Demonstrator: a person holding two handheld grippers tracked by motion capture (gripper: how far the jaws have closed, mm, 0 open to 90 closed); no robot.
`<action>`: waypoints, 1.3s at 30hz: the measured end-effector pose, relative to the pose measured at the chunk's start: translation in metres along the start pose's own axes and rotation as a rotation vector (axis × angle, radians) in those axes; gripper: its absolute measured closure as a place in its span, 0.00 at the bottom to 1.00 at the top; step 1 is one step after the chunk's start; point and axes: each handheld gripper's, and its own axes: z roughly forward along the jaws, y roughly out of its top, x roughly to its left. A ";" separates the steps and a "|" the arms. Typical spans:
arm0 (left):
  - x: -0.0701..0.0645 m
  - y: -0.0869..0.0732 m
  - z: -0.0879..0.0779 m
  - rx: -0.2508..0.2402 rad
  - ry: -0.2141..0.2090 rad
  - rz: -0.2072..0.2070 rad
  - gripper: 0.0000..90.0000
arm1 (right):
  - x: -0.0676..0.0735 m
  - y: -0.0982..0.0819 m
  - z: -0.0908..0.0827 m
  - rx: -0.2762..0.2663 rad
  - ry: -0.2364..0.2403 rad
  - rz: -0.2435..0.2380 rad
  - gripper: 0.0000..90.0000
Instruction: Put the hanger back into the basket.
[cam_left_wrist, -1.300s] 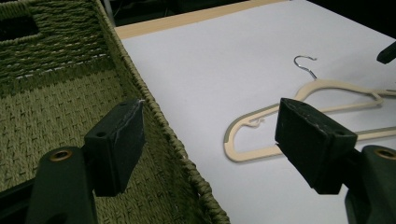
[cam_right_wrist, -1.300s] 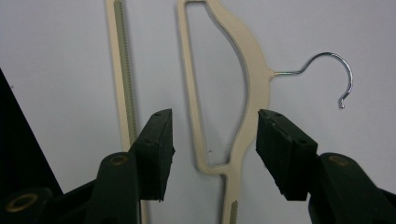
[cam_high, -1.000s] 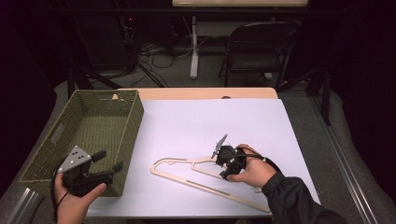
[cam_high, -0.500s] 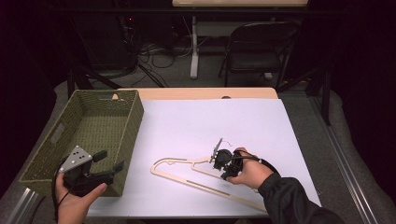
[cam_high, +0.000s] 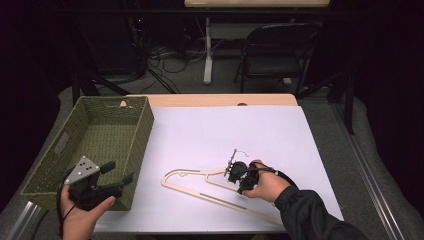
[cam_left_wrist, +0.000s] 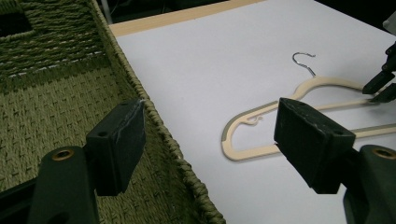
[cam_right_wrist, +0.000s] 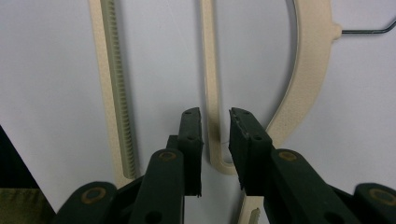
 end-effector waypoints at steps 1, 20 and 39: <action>0.000 0.000 0.000 0.000 0.000 0.000 0.28 | -0.001 0.000 0.001 0.011 -0.003 -0.006 0.83; 0.000 -0.001 0.002 0.005 -0.002 0.000 0.28 | -0.004 0.001 0.012 0.037 0.029 -0.002 0.88; -0.001 -0.001 0.003 0.005 0.000 -0.002 0.28 | -0.005 0.002 0.013 0.051 0.032 -0.008 0.94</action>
